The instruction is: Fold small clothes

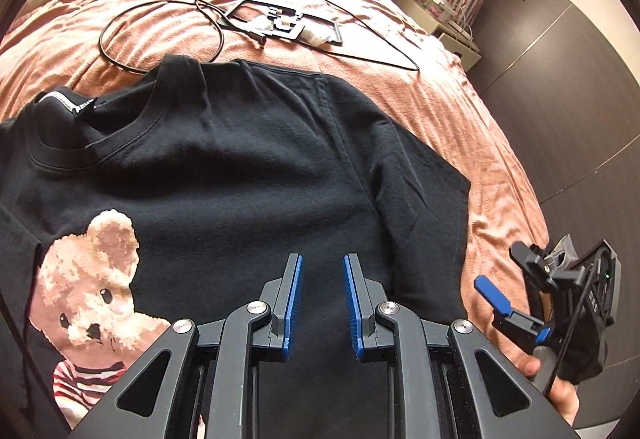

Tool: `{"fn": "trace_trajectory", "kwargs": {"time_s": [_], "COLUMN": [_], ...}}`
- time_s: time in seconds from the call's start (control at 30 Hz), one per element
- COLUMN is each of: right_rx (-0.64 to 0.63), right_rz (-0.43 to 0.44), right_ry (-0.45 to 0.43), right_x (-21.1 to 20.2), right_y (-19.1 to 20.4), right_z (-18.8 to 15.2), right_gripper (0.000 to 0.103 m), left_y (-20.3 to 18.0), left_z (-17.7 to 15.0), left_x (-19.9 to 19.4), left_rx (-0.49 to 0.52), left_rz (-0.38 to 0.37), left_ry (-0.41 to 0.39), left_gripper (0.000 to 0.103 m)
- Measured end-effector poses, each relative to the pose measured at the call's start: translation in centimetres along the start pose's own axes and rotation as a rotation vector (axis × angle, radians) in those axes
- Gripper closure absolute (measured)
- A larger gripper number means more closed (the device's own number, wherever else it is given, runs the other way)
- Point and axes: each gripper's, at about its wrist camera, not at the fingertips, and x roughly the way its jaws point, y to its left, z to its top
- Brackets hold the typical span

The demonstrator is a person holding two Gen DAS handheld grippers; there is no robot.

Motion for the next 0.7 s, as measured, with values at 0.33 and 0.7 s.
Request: {"fn": "trace_trajectory", "kwargs": {"time_s": [0.33,0.7], "right_rx": [-0.058,-0.162], "right_rz": [-0.053,0.009], "right_ry": [-0.048,-0.043], "right_x": [3.6,6.6], "right_y": [-0.2,2.3], "right_z": [4.5,1.6], "right_gripper": [0.047,0.102], "left_y": [1.0,1.8], "left_z": [0.6,1.8], "left_x": [2.9,3.5], "left_rx": [0.020,0.051], "left_rz": [0.015,0.044], "left_ry": [0.025,0.025], "left_gripper": [0.082,0.082]}}
